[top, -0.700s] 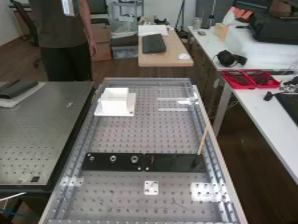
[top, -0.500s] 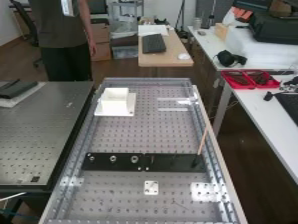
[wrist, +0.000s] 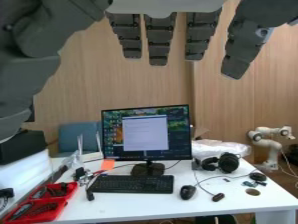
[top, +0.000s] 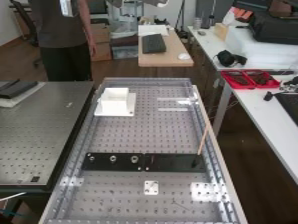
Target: Grab the smaller nut and place it in the white container
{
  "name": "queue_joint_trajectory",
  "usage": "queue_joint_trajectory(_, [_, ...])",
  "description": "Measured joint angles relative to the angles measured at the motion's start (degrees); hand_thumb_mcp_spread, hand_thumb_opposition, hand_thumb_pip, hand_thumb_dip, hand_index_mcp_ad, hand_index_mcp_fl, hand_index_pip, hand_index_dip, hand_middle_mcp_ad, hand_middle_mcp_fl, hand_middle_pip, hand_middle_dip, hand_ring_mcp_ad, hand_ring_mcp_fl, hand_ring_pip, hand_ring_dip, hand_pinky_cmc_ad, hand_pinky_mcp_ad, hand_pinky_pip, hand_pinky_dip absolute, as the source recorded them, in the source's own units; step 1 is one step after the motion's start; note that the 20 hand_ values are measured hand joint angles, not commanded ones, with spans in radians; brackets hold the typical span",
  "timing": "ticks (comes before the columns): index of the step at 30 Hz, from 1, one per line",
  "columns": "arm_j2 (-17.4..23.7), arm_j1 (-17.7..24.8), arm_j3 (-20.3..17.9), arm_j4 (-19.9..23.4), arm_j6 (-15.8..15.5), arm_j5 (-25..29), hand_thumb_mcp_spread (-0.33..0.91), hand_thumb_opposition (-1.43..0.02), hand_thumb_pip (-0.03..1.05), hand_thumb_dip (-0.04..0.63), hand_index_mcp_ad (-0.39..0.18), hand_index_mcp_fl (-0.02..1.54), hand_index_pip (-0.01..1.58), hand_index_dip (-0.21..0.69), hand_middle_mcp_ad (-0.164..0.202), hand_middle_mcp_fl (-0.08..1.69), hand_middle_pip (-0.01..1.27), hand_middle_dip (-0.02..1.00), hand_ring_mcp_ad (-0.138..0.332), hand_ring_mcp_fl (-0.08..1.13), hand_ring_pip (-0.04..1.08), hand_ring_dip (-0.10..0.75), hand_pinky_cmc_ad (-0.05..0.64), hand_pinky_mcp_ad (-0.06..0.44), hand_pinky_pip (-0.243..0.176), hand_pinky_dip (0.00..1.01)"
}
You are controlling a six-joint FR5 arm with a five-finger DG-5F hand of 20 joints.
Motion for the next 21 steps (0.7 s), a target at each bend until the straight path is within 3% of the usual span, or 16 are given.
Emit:
queue_joint_trajectory(4, [0.28,0.04,-1.52,0.91,-0.51,0.25,0.18,-0.67,0.47,0.012,-0.019,0.01,0.05,0.351,0.058,0.01,0.12,0.22,0.166,0.0,0.07,0.091,0.482,0.347,-0.103,0.2])
queue_joint_trajectory(21, [2.26,-1.82,-8.68,5.43,-0.12,0.57,0.18,-0.7,0.49,0.031,-0.024,0.01,0.06,0.367,0.07,0.0,0.13,0.24,0.173,0.0,0.07,0.093,0.49,0.347,-0.106,0.21])
